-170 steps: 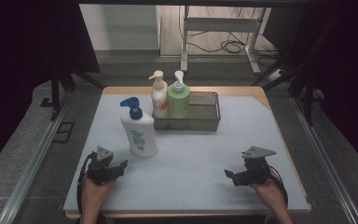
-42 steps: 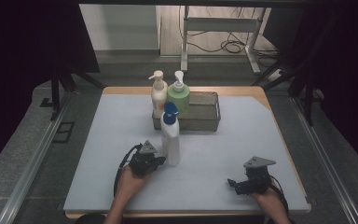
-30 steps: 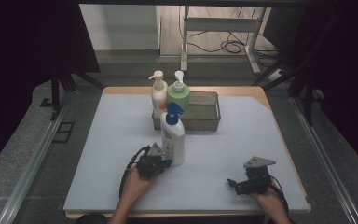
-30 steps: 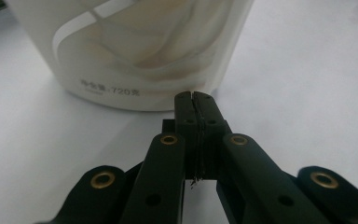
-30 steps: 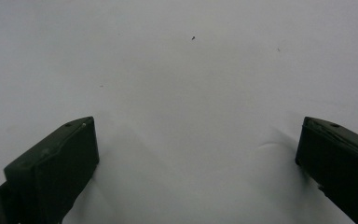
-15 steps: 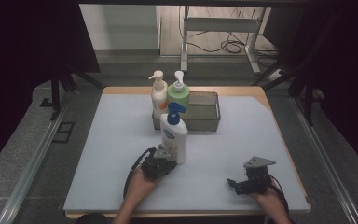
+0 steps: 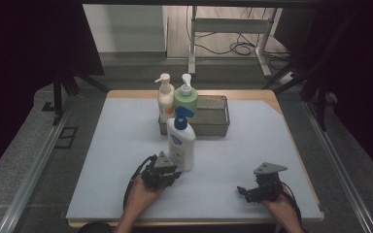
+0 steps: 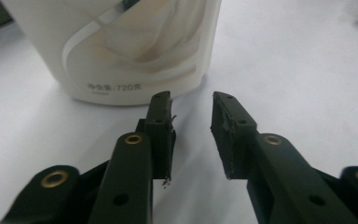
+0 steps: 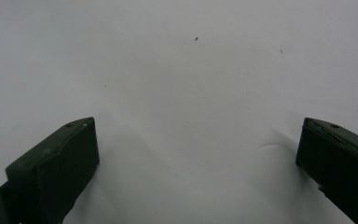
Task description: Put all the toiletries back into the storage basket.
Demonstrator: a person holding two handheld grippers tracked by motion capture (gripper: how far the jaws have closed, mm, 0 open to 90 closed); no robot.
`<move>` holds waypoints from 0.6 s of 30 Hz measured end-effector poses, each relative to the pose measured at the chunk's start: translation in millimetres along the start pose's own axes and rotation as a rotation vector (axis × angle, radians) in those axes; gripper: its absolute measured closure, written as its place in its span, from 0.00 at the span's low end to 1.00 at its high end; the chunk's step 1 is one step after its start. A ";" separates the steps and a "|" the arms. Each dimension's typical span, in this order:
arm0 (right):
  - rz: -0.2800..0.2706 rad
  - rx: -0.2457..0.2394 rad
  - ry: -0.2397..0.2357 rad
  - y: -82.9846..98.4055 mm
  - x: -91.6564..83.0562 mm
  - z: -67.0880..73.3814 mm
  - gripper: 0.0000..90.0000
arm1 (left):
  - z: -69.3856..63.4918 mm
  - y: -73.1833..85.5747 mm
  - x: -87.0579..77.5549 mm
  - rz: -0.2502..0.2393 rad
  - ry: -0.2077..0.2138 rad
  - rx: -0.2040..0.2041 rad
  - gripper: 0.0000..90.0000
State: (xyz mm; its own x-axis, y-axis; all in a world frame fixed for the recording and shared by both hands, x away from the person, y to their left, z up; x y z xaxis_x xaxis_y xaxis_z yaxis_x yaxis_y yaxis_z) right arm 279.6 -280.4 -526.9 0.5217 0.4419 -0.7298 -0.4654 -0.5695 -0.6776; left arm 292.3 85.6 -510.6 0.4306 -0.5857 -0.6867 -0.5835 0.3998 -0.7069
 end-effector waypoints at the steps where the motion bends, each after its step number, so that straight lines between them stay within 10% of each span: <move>1: -0.002 -0.003 -0.001 -0.6 -0.5 0.4 0.00 | 0.1 0.9 -1.1 -0.002 -0.006 0.002 0.73; 18: -0.055 -0.060 -0.033 -16.5 -4.7 11.8 0.00 | -0.5 21.4 -15.1 0.005 -0.109 -0.014 0.46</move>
State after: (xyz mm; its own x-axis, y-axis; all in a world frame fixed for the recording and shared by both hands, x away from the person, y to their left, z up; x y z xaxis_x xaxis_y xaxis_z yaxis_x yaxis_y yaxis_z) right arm 276.4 -264.9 -513.4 0.5208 0.4958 -0.6949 -0.3923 -0.5840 -0.7107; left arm 273.0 102.7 -515.3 0.4995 -0.5035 -0.7050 -0.5952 0.3918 -0.7016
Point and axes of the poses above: each handheld gripper's, and its own axes: x roughly forward along the jaws, y roughly out of its underside, z roughly to its left, the point moved 1 cm from there along x, roughly forward along the jaws, and after that the axes turned 8 degrees about -x, right-handed, at the moved point
